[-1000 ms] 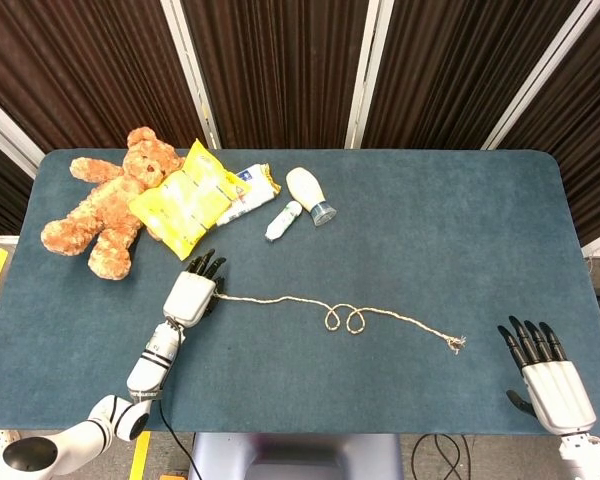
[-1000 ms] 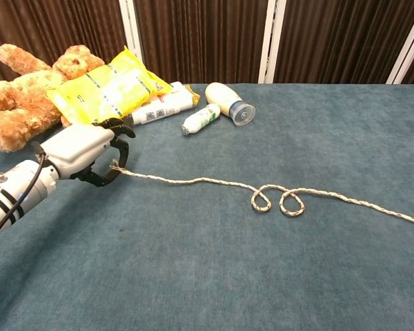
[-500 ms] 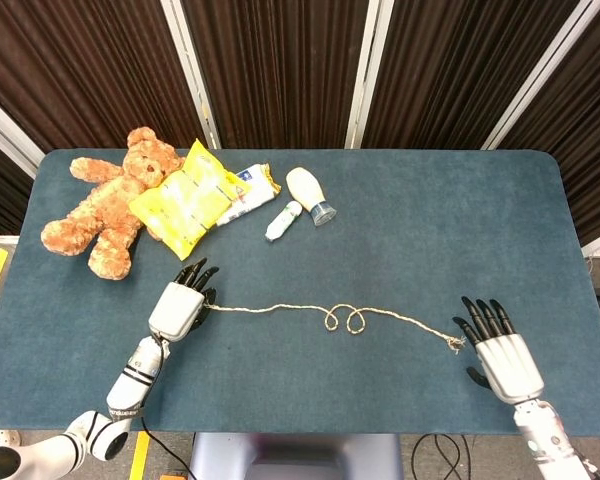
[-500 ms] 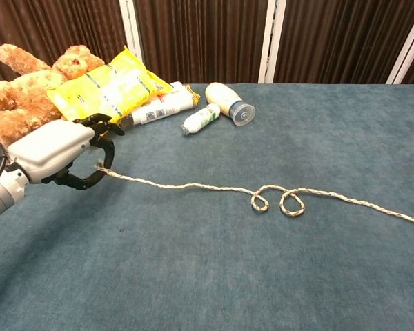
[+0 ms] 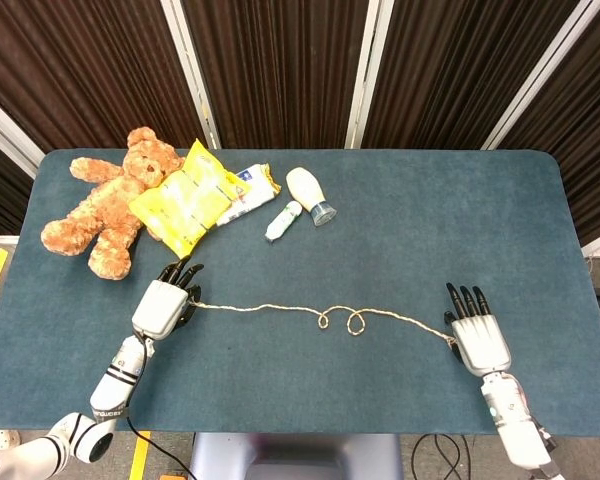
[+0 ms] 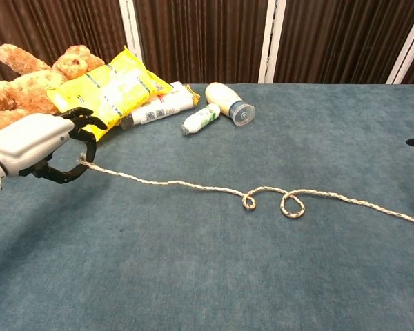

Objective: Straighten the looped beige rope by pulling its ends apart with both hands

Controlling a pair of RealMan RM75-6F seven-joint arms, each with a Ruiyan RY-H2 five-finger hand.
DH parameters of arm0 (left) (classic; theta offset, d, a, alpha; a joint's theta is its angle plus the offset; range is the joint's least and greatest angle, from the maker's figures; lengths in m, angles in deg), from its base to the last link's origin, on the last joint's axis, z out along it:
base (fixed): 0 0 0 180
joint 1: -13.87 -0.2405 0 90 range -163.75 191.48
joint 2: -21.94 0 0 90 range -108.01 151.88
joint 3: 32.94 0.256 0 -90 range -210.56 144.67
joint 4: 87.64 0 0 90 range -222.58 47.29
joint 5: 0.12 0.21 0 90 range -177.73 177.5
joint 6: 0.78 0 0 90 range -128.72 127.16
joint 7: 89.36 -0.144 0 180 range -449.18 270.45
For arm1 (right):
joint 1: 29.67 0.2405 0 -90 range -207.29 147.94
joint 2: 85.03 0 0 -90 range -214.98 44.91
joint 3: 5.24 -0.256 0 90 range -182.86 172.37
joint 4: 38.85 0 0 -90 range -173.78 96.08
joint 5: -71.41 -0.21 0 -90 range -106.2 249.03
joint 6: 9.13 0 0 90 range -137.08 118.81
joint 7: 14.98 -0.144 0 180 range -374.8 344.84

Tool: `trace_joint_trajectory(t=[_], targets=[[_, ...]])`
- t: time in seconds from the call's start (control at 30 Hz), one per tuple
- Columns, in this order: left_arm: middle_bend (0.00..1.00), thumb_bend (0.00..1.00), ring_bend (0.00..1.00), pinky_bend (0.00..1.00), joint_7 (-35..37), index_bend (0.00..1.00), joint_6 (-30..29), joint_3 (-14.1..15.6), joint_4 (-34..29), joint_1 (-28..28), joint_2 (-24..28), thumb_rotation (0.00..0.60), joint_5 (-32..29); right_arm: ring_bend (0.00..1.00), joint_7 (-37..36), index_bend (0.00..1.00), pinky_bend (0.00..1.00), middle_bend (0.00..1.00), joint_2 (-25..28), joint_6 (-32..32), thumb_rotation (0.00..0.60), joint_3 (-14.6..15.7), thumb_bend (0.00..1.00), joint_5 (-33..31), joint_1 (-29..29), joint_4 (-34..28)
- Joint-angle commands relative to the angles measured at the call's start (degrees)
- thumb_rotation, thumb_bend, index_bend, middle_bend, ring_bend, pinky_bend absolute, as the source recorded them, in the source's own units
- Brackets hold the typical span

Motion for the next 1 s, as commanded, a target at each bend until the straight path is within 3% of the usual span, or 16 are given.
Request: trace_joint_trajectory(t=[0.03, 0.57, 1.0], targets=[[0.16, 0.5, 0.02, 0.19, 0.05, 0.68, 0.08, -0.06, 0.08, 0.01, 0.0, 0.6, 0.03, 0.0, 1.18, 0.54, 0.0, 0.0, -1.48, 1.2, 0.6, -0.54, 0.34, -1.75, 1.05, 1.64], [0.16, 0.5, 0.02, 0.19, 0.14, 0.68, 1.07, -0.68, 0.98, 0.19, -0.36, 0.6, -0.4, 0.0, 0.64, 0.59, 0.0, 0.0, -2.1, 4.32, 0.6, 1.72, 0.43, -5.08, 2.46, 4.97], [0.16, 0.5, 0.02, 0.19, 0.04, 0.68, 1.05, -0.89, 0.9, 0.09, -0.21, 0.6, -0.44, 0.0, 1.03, 0.63, 0.0, 0.0, -2.11, 5.21, 0.6, 2.69, 0.45, -6.48, 3.43, 4.43]])
